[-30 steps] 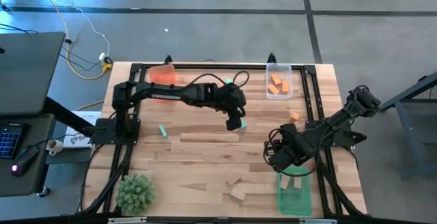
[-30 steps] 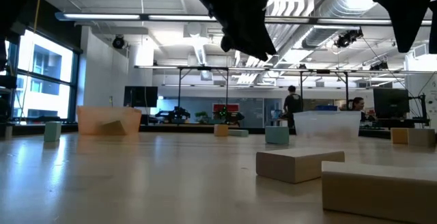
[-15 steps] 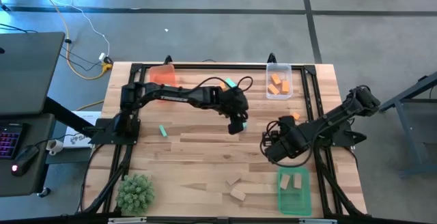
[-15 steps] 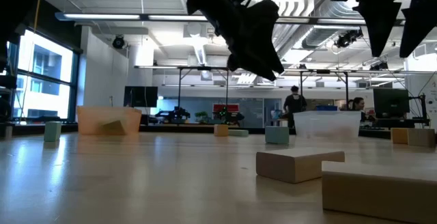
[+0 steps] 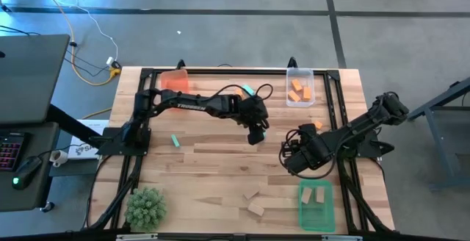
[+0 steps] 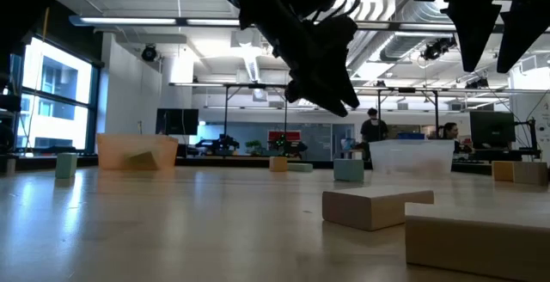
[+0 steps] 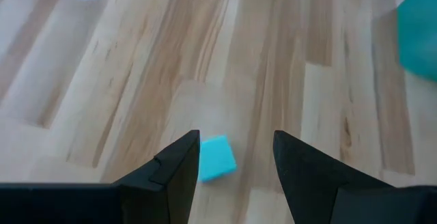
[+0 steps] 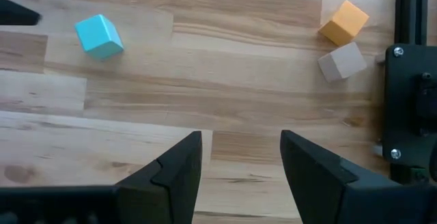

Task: Sort & place blocks by color
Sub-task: Put the blue block into the orange bin

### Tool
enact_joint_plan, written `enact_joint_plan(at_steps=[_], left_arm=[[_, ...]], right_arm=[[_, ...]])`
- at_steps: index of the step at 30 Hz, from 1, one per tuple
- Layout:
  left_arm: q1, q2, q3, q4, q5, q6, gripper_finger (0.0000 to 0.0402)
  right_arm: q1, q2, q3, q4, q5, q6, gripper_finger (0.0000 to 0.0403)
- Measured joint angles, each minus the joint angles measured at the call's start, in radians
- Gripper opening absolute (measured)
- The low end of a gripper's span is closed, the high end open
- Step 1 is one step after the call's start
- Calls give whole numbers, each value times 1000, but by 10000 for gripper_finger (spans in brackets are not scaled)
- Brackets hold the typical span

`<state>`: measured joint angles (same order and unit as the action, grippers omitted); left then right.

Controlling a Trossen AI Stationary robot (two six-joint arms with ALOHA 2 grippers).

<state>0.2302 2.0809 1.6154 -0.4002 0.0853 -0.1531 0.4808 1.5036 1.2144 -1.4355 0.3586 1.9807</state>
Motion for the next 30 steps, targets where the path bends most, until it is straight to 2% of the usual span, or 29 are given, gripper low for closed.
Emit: enact_joint_plan(at_steps=[30], left_arm=[[-37,137,0,70,-81,33,172]], right_arm=[[0,0,0,4,6,-9,186]])
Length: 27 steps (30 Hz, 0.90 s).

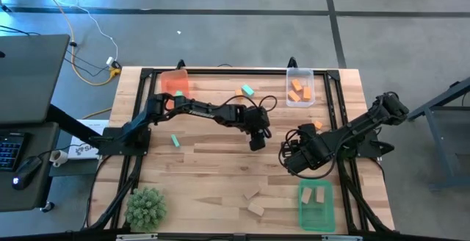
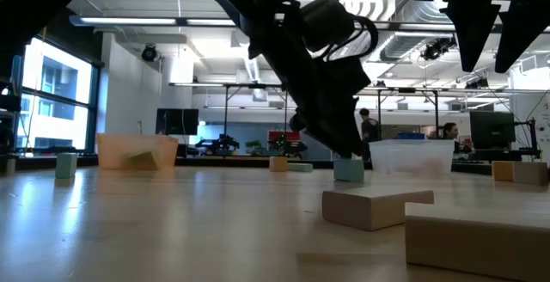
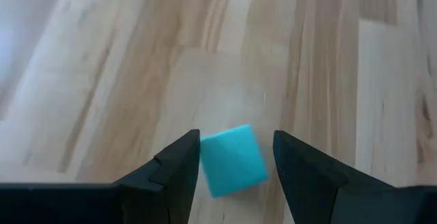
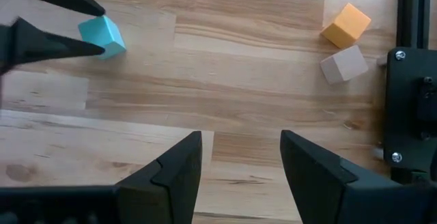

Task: Sort & place blocks by color
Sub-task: Put the blue block into the orange bin

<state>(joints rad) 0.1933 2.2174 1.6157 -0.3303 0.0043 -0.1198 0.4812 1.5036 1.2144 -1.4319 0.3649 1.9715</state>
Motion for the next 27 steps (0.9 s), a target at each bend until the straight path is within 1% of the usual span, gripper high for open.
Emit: enact_joint_plan(at_steps=[3,4,7,18,20,22,24,26,27], left_arm=[[-5,6,0,-1,-5,1,172],[-5,13,1,8,-21,1,172],[-5,25,-3,-19,-38,0,172],[-4,50,-1,-38,-40,3,172],[-4,50,-1,-37,-41,28,170],[-1,50,-1,-38,-39,55,158],[6,50,-1,-42,-26,70,136],[19,49,0,-46,16,71,109],[26,48,0,-48,40,71,106]], right_arm=[[0,0,0,0,-4,2,186],[0,0,0,0,-8,2,186],[0,0,0,3,-17,2,186],[0,0,0,8,-27,2,186],[0,0,0,7,-27,2,186],[0,0,0,7,-26,0,186],[0,0,0,7,-17,-1,186],[0,0,0,7,3,-1,186],[-4,0,0,7,5,-3,186]])
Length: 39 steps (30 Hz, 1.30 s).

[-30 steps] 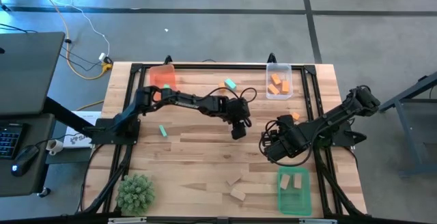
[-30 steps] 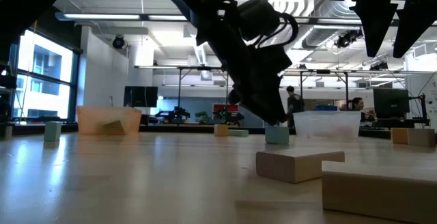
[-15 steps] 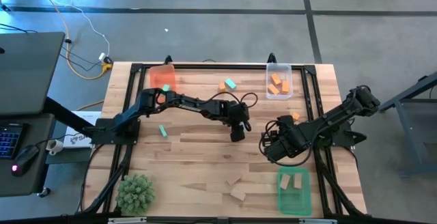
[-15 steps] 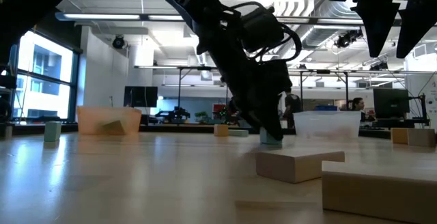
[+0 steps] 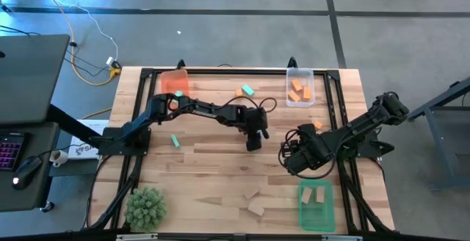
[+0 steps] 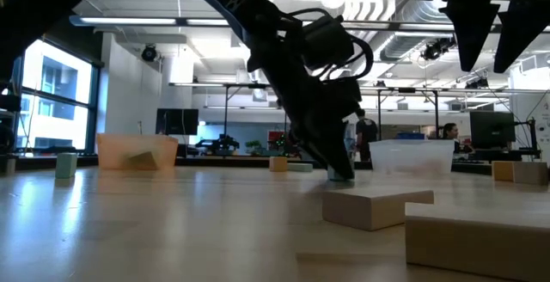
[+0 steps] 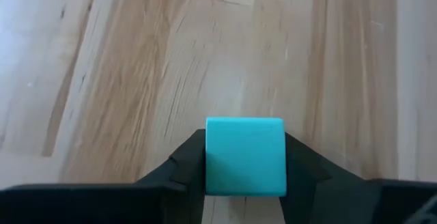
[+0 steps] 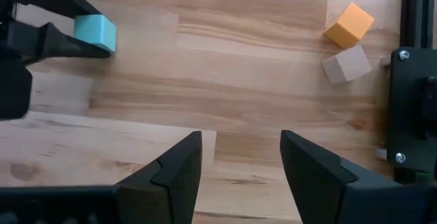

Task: Sort & place blocks by color
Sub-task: Put the blue block into the orange bin

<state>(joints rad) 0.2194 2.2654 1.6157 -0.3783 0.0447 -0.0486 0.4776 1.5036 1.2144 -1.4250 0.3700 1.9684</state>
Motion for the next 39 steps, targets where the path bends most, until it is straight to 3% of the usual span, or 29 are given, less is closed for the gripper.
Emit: enact_joint_plan(at_steps=[6,13,16,24,32,39], left_arm=[[51,-11,0,-50,72,0,106],[120,-67,-3,-159,217,0,106],[128,-103,-2,-185,234,0,106],[163,-251,-2,-275,101,56,106],[247,-437,-2,-397,-48,87,106],[349,-586,-50,-504,-196,-4,106]], right_arm=[[-45,0,0,-4,6,-98,186],[-143,-55,0,15,68,-326,186],[-192,-96,0,31,100,-443,186],[-339,-175,0,161,132,-759,186],[-458,-187,0,261,91,-1021,186],[-544,-187,0,296,69,-1186,186]])
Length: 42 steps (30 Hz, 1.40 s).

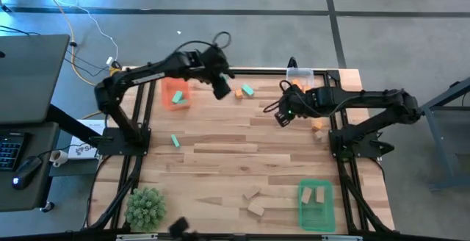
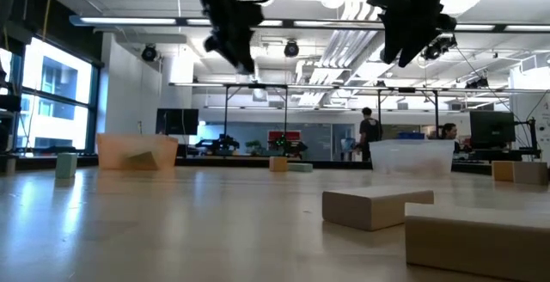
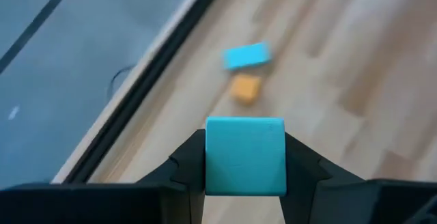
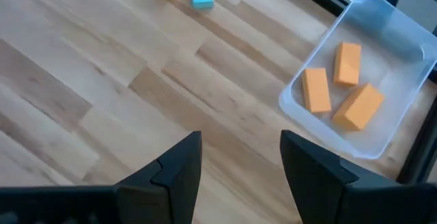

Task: Sort & place blocks by color
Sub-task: Put the blue block into the orange bin

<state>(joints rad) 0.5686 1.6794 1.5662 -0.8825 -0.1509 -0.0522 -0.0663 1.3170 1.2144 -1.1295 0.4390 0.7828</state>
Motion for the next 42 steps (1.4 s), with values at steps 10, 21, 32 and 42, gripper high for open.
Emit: enact_joint_plan(at_steps=[10,21,32,42], left_arm=[[124,-164,-243,-79,-111,-255,106],[79,-182,-432,-124,-125,-530,106],[122,-181,-596,-78,-201,-634,106],[155,-180,-642,-47,-208,-630,158]], right_arm=[[-114,0,0,92,-59,-207,186],[-191,0,0,176,-139,-317,186],[-191,0,0,177,-140,-347,186],[-191,1,0,177,-159,-347,186]])
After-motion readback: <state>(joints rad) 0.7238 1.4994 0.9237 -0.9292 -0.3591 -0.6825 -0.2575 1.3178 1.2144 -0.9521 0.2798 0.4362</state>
